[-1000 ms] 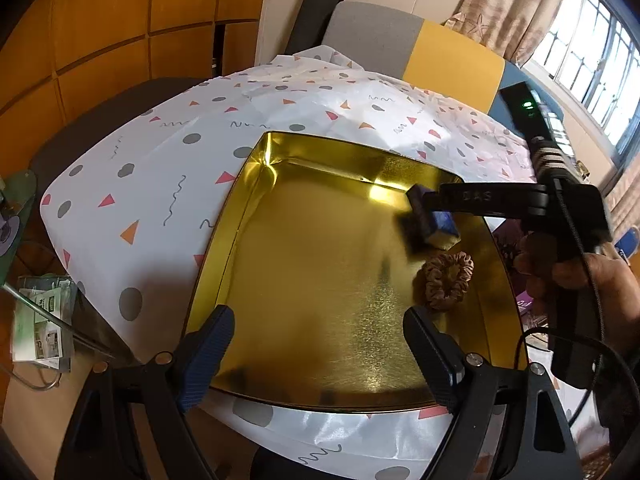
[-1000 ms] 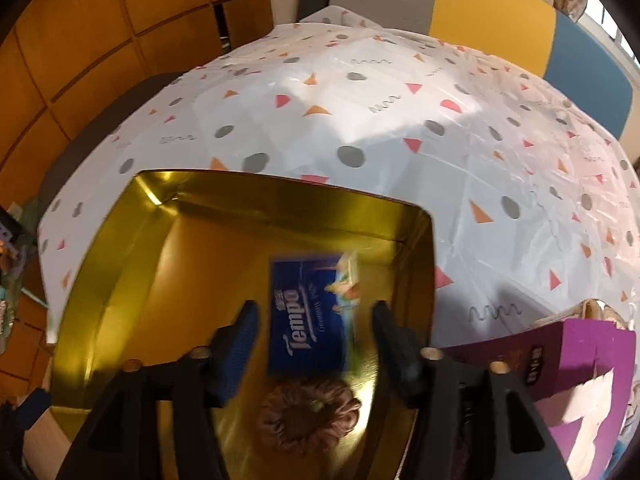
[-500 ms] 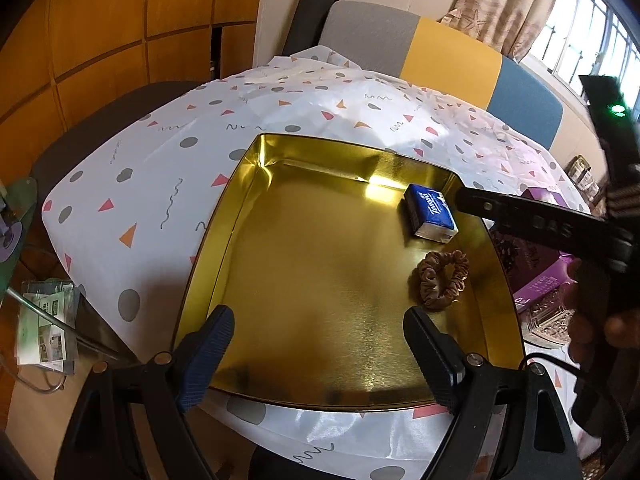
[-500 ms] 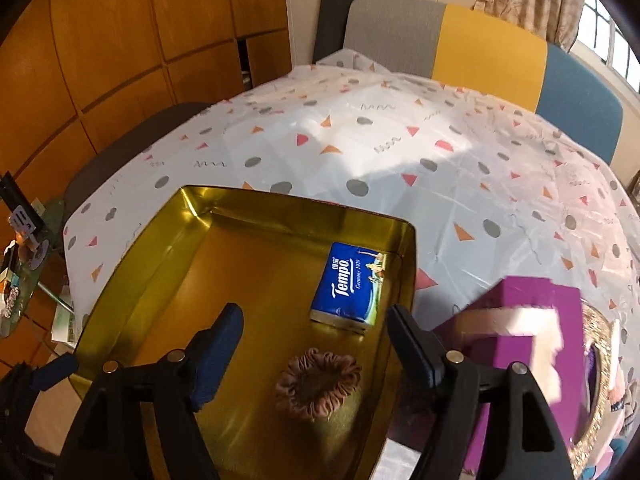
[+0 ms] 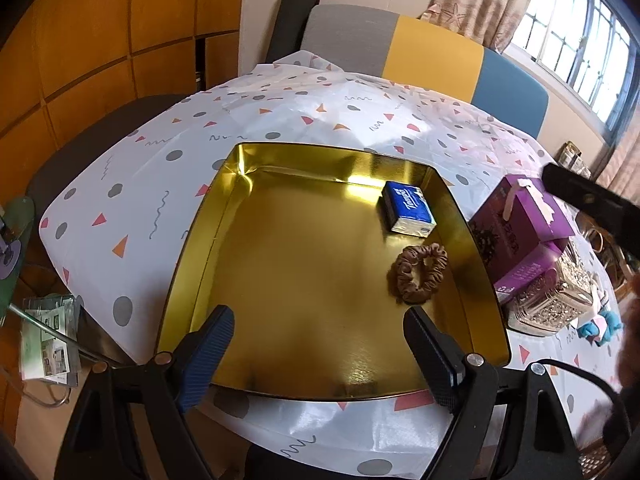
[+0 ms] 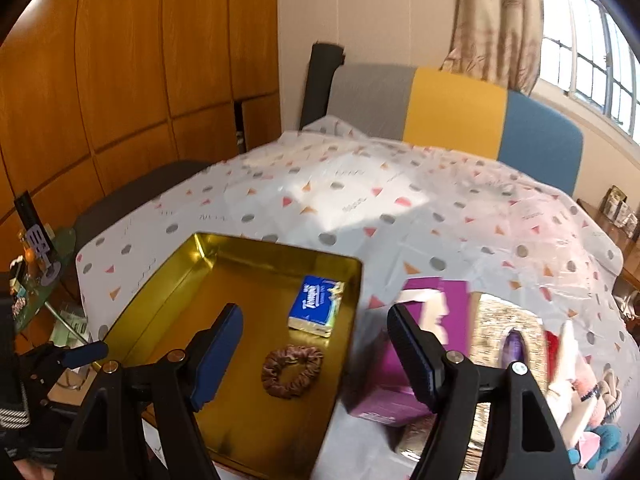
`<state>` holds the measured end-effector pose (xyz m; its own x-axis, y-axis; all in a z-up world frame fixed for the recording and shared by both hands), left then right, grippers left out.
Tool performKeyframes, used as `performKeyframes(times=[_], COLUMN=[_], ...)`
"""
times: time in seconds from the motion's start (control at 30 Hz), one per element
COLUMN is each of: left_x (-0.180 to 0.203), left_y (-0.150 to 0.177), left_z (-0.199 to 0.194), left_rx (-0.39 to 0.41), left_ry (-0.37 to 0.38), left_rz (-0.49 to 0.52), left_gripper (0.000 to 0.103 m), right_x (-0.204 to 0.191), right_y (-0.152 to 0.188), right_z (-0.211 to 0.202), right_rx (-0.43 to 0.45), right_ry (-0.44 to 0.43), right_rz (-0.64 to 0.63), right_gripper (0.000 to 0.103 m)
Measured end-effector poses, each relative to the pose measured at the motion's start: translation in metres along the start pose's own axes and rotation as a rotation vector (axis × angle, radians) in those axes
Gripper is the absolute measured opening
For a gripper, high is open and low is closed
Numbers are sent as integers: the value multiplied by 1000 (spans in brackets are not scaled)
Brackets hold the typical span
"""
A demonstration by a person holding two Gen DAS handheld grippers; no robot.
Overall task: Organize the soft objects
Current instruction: 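Lower the Tempo pack into the gold tray and open the right gripper, then move both tools back to the soft items beside the silver box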
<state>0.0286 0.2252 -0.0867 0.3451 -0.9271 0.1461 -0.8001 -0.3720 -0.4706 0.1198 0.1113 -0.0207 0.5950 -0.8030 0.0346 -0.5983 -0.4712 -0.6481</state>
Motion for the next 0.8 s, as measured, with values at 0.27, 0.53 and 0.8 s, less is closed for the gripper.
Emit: performKeyframes(times=[0.27,0.53,0.8], left_x=[16,48,103], left_y=[3,0,-11], left_z=[-2,-12,-30], left_rx=[2,33,64], left_ry=[-19,20,70], left_rz=[46,147,285], left_gripper=[87,87,87], right_x=[56,170,314], right_y=[23,69,131], right_z=[-46,-77,-78], right_rx=[91,91,26], right_ry=[62,229,427], right_rz=[92,310,627], right_gripper=[76,76,76])
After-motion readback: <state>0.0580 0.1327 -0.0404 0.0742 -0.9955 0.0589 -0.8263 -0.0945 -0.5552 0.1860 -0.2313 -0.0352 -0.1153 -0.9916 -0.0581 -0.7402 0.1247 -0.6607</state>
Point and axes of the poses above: each gripper's, at about its wrist camera, not at the fingertips, and z roughly the way its jaws point, x to its right, y to its underside, the point moved 7 cm from there along z, roughly the way its jaws point, and after that the axes turned 11 degrees about -x, right-handed, at the moved point
